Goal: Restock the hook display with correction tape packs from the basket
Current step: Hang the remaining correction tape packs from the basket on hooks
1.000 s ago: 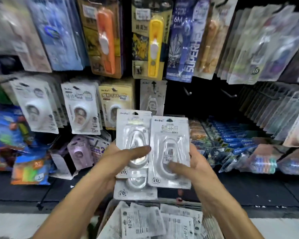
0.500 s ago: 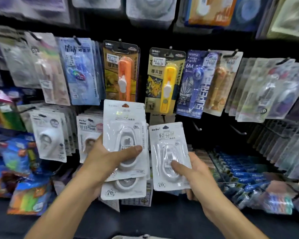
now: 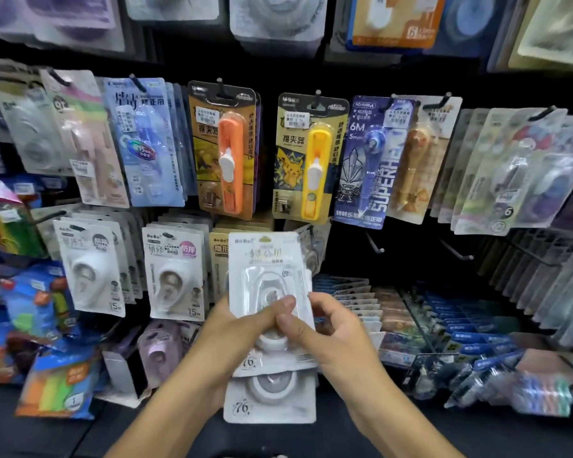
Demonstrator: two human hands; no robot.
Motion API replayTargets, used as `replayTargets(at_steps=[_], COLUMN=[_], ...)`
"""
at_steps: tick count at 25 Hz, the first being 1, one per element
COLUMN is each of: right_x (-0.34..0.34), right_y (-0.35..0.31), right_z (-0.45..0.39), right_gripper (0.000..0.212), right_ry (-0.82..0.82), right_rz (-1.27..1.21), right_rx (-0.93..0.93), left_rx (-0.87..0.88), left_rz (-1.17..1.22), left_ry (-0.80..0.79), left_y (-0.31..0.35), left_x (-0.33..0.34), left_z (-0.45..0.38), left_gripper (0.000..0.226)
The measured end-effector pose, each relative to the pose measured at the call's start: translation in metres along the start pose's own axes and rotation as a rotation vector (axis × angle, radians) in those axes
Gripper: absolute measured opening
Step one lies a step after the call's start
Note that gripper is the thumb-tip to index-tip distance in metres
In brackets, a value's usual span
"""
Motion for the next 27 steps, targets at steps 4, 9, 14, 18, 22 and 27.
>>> replayTargets(at_steps=[4, 9, 14, 18, 22, 27], right_x=[-0.017, -0.04, -0.051, -0.041, -0.024, -0.001], right_y=[0.001, 0.006, 0.003, 0.012, 0.02, 0.008], right_z=[-0.001, 0.003, 0.009, 0.005, 0.004, 0.002], right_gripper=[0.028, 0.02, 0.007, 0.04, 0.065, 0.044], right_ry=[0.111, 0.239, 0.274, 0.377, 0.248, 0.069], right_rz=[-0.202, -0.297, -0.009, -0.173, -0.138, -0.138], right_rx=[0.035, 0.146, 0.141, 0.149, 0.139, 0.029], left_rx=[-0.102, -0.093, 0.072, 0.149, 0.138, 0.036], left_rz=[0.023, -0.129, -0.02, 0.056, 0.022, 0.019], left_ry=[-0.182, -0.189, 0.063, 0.165, 0.233, 0.029], left_y=[-0.006, 0.005, 0.031, 0.032, 0.02, 0.006], left_x=[0.004, -0.008, -0.05, -0.05, -0.04, -0.01], left_z=[0.0, 0.009, 0.01, 0.013, 0.008, 0.002], left_gripper=[0.071, 0.085, 0.068, 0.066, 0.064, 0.057])
Point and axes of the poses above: each hand's wrist, its own z-axis away from the middle knuckle, its own x-axis out of the palm, y = z × x, the point moved 6 cm from there along -z, towards the middle knuckle, and after that the axes turned 2 degrees about -y, right-handed, at the moved point
